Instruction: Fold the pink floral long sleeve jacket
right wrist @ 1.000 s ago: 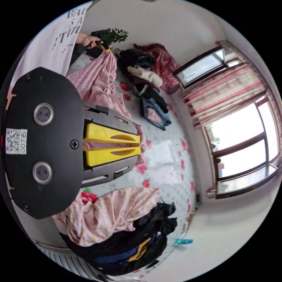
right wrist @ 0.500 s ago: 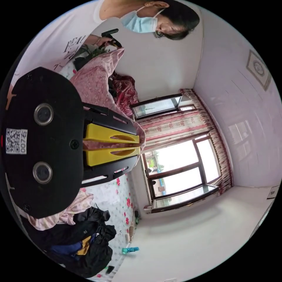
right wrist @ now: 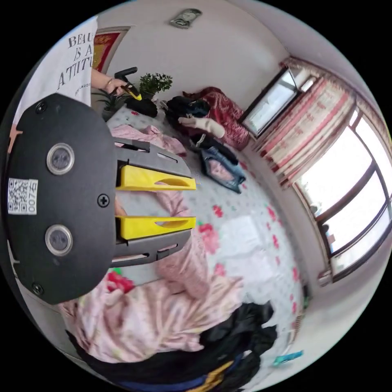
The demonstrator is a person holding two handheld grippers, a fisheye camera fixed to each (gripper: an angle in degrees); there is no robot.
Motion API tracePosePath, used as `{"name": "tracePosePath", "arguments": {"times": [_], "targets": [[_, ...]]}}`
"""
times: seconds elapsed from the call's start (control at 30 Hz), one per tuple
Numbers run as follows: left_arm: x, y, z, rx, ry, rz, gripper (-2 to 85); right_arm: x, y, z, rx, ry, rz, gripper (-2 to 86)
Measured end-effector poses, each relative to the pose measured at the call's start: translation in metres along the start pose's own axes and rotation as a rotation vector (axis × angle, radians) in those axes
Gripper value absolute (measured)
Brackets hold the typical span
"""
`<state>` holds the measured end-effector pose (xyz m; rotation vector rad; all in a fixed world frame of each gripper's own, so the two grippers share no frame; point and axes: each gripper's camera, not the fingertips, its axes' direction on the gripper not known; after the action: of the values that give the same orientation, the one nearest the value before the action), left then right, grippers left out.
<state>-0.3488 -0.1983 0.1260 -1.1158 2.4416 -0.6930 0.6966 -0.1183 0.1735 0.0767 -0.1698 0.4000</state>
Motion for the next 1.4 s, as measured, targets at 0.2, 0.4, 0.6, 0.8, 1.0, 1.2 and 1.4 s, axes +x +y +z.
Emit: {"name": "tracePosePath", "arguments": {"times": [0.2,0.4,0.6,0.8,1.0,1.2,1.4], "targets": [[0.010,0.037,0.080,-0.250,0.069,0.049,6.5,0.051,0.062,0.022,-0.073,0.162,0.225,5.4],[0.032,0.018,0.145,-0.325,0.130,0.154,7.6,0.039,0.050,0.027,-0.091,0.330,0.235,5.9],[0.053,0.011,0.174,-0.326,0.124,0.117,7.8,0.042,-0.004,0.064,-0.169,0.394,0.098,5.7],[0.078,0.043,0.172,-0.239,0.013,-0.012,7.7,0.084,-0.060,0.119,-0.331,0.407,-0.034,3.0],[0.111,0.088,0.191,-0.214,-0.018,-0.223,7.4,0.152,-0.099,0.143,-0.503,0.610,-0.189,0.1],[0.144,0.113,0.195,-0.148,-0.063,-0.315,7.6,0.263,-0.168,0.061,-0.394,0.880,-0.046,-0.4],[0.168,0.117,0.207,-0.144,-0.103,-0.285,8.1,0.327,-0.163,-0.069,0.070,0.773,0.204,-0.3]]}}
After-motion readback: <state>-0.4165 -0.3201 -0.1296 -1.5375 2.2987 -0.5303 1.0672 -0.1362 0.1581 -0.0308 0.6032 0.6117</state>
